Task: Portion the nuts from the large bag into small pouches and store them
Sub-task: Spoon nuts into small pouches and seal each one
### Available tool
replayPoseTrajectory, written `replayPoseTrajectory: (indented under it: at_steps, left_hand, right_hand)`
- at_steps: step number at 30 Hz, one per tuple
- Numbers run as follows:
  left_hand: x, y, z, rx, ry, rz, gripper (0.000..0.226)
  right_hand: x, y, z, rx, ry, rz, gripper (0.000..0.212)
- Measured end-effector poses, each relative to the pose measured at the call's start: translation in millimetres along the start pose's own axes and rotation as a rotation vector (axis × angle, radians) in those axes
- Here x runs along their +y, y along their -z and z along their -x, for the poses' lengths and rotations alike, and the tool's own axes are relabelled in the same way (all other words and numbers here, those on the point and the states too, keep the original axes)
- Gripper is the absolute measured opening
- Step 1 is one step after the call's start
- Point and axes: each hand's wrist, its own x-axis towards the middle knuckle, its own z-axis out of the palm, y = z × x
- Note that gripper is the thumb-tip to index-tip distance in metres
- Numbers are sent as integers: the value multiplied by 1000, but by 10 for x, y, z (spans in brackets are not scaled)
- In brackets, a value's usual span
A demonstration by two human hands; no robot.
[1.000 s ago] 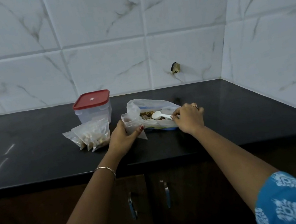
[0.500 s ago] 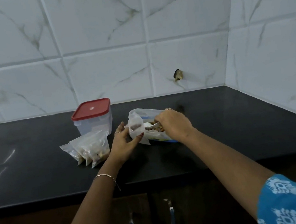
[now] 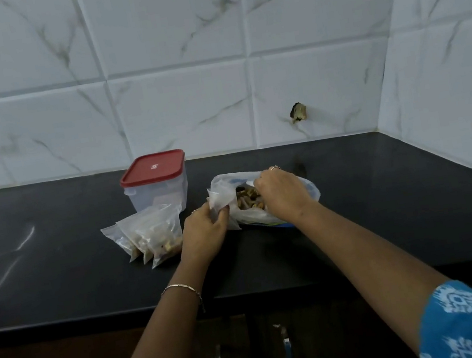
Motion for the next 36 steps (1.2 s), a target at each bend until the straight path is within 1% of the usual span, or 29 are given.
replayPoseTrajectory:
  at_steps: [2, 4, 8, 13, 16, 21, 23, 29, 33, 36]
  left_hand:
    - [-2, -2, 4, 10, -15, -9, 28]
    - [8, 4, 4, 27, -16, 5, 28]
    - [-1, 4, -7, 27, 21, 13, 30]
    - [18, 25, 8, 38, 59, 73, 32]
    - [28, 42, 10, 5, 86, 88, 34]
    - [34, 54, 20, -3, 94, 120, 34]
    - [39, 58, 31, 10, 90, 134, 33]
    - [80, 72, 50, 44, 92, 122, 31]
    - [84, 80, 62, 38, 95, 110, 26]
    - [77, 76, 63, 20, 53, 83, 21]
  right_hand:
    - [13, -4, 8, 3, -35, -41, 9]
    - [30, -17, 7, 7, -29, -93, 12]
    - [52, -28, -36, 31, 63, -107, 9]
    - [40, 59, -133, 8, 169, -59, 20]
    - [13, 74, -205, -19, 158, -47, 21]
    - [23, 84, -230, -142, 100, -65, 18]
    - [31, 46, -193, -181, 107, -60, 23]
    - [132, 91, -191, -270, 79, -237, 39]
    - [247, 246, -245, -328, 90, -257, 31]
    - [253, 302, -272, -273, 100, -251, 29]
